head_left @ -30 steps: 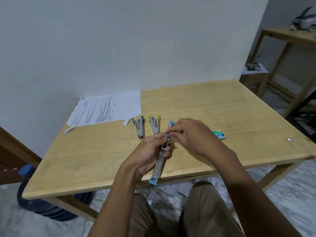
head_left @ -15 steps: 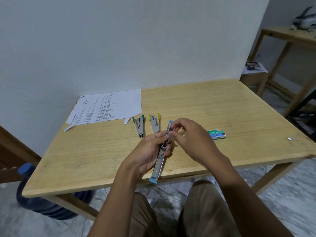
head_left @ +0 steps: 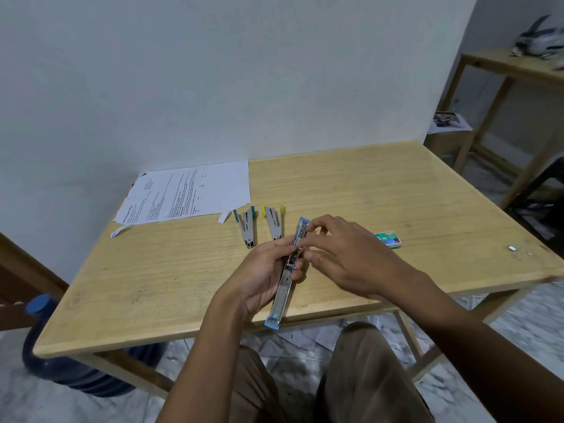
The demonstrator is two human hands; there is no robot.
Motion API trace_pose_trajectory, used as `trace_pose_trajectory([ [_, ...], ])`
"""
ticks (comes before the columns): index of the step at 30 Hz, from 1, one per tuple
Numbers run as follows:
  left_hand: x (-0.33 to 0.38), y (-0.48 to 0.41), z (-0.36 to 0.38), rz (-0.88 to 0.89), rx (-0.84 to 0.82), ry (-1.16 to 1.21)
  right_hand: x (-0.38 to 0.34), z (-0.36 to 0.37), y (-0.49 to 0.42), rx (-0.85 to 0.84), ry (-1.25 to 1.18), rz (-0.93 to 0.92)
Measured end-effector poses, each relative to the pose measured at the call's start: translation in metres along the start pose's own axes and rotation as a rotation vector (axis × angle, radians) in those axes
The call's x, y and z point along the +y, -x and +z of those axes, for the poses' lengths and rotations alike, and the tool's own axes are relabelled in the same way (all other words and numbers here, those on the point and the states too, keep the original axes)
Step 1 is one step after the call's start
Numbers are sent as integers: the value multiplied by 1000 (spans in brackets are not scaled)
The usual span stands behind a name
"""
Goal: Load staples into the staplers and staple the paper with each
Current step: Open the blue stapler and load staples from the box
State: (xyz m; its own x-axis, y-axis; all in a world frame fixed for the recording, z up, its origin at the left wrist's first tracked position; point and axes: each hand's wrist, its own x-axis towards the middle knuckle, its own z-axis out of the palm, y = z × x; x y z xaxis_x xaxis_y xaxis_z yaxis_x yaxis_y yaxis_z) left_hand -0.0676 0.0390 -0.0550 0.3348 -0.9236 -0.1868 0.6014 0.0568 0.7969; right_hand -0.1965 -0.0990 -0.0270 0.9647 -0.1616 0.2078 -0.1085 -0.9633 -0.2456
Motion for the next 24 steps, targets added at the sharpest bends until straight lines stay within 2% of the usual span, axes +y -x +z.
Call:
trace_pose_trajectory([
  [4,1,0,1,1,18,10,0,-3,-4,10,142,-62],
  [10,1,0,2,-6,40,9,7,-2,-7,55,230,-41],
  [16,1,1,0,-8,46,6,1,6,-3,65,126,-71],
  [20,1,0,1,-9,38,14,5,1,-2,-5,10,-85],
  [24,1,1,-1,-8,28,-13,11,-3,-4,-51,26,-117],
])
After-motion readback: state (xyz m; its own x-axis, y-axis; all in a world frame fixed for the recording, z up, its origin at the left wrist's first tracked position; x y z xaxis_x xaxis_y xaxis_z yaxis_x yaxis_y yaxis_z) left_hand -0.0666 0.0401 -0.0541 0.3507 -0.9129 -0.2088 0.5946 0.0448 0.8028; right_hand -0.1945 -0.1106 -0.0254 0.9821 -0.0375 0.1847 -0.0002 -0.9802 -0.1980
